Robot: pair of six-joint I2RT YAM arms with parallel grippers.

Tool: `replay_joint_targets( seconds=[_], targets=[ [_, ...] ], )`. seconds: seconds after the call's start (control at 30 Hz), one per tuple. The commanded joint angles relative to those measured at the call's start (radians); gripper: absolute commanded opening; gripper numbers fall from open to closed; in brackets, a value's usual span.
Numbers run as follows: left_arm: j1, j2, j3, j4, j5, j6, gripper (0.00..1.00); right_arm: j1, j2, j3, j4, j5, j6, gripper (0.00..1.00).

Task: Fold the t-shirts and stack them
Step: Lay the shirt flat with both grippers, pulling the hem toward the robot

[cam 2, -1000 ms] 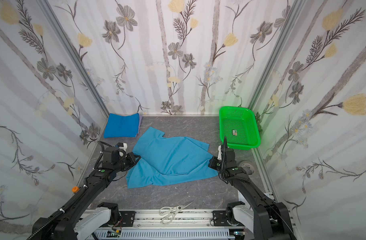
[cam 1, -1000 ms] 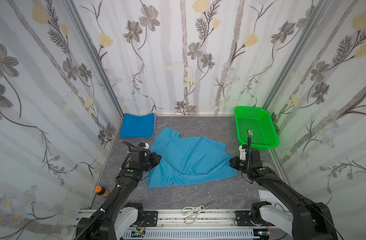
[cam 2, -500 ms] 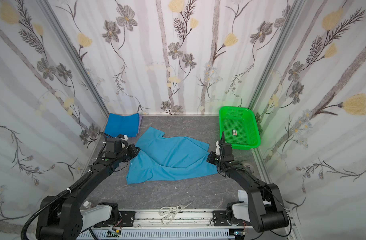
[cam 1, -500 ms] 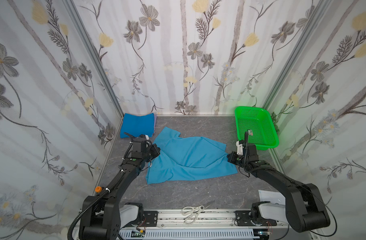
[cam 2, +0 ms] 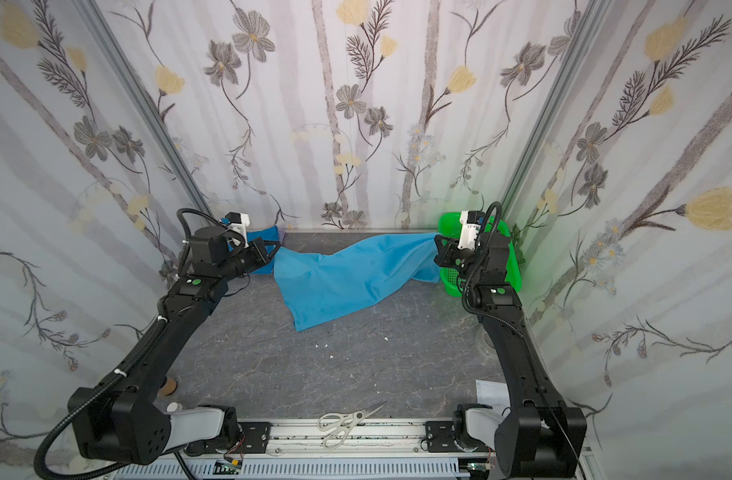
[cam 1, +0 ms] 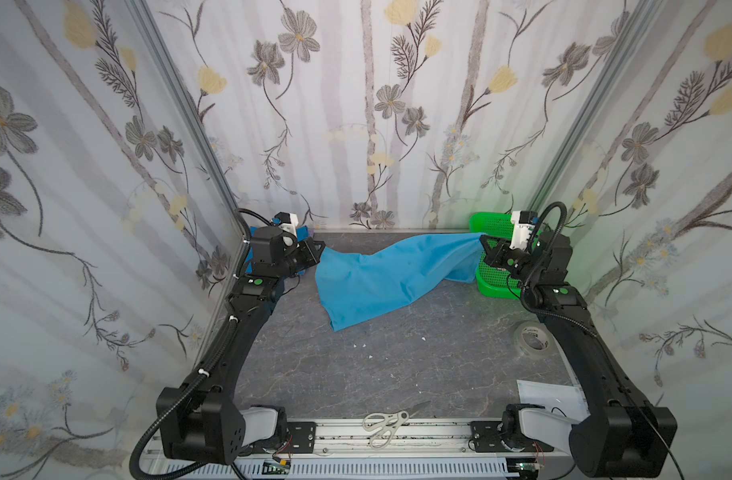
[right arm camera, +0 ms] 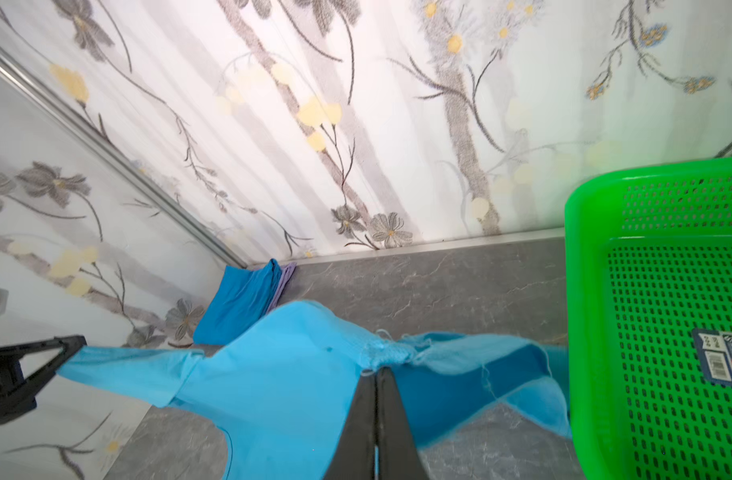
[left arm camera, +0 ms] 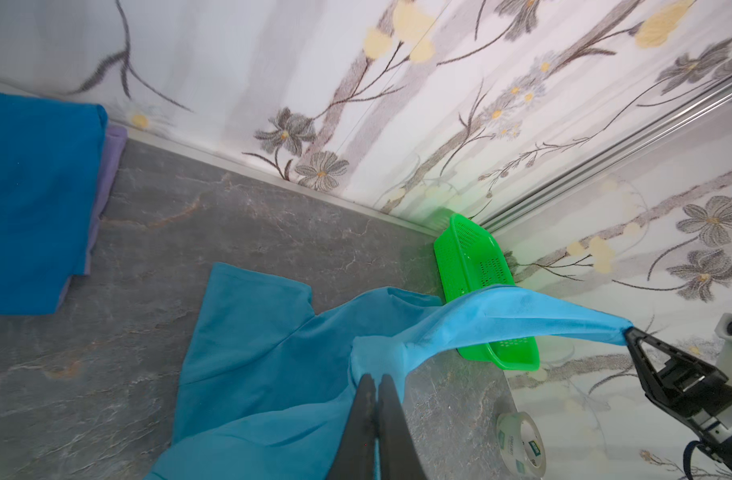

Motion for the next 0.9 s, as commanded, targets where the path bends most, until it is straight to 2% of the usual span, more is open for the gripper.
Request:
replay_joint_targets(
  seconds=[0.0, 0.1, 0.17, 0.23, 0.33, 0.47, 0.6, 0.73, 0.87],
  targets=[
    [0.005, -0.058, -0.043, -0.084, -0.013, 0.034, 0.00, 0.012, -0.085, -0.148, -0.044, -0.030, 0.004, 0.00],
    [0.005, -0.137, -0.096, -0.111, -0.003, 0.033, 0.00, 0.038, -0.238, -0.340, -0.059, 0.010, 0.040, 0.00],
    [0.005, -0.196, -0.120, -0.153, -0.008, 0.040, 0.00, 0.039, -0.341, -0.412, -0.120, 0.055, 0.049, 0.00],
    [0.004, -0.255, -0.135, -0.195, 0.003, 0.042, 0.00, 0.038, -0.439, -0.441, -0.221, 0.127, 0.049, 0.00],
    [0.000, -0.323, -0.138, -0.256, 0.067, 0.029, 0.00, 0.057, -0.581, -0.459, -0.275, 0.203, 0.139, 0.00],
    [-0.016, -0.418, -0.106, -0.371, 0.093, 0.037, 0.00, 0.059, -0.617, -0.444, -0.354, 0.329, 0.194, 0.00],
    [-0.025, -0.490, -0.094, -0.464, 0.093, 0.022, 0.00, 0.059, -0.603, -0.459, -0.358, 0.290, 0.241, 0.00],
    [-0.025, -0.553, -0.156, -0.515, 0.067, -0.009, 0.00, 0.069, -0.644, -0.520, -0.346, 0.302, 0.272, 0.00],
    [-0.028, -0.556, -0.215, -0.550, 0.077, -0.041, 0.00, 0.071, -0.636, -0.547, -0.324, 0.278, 0.276, 0.00]
  ],
)
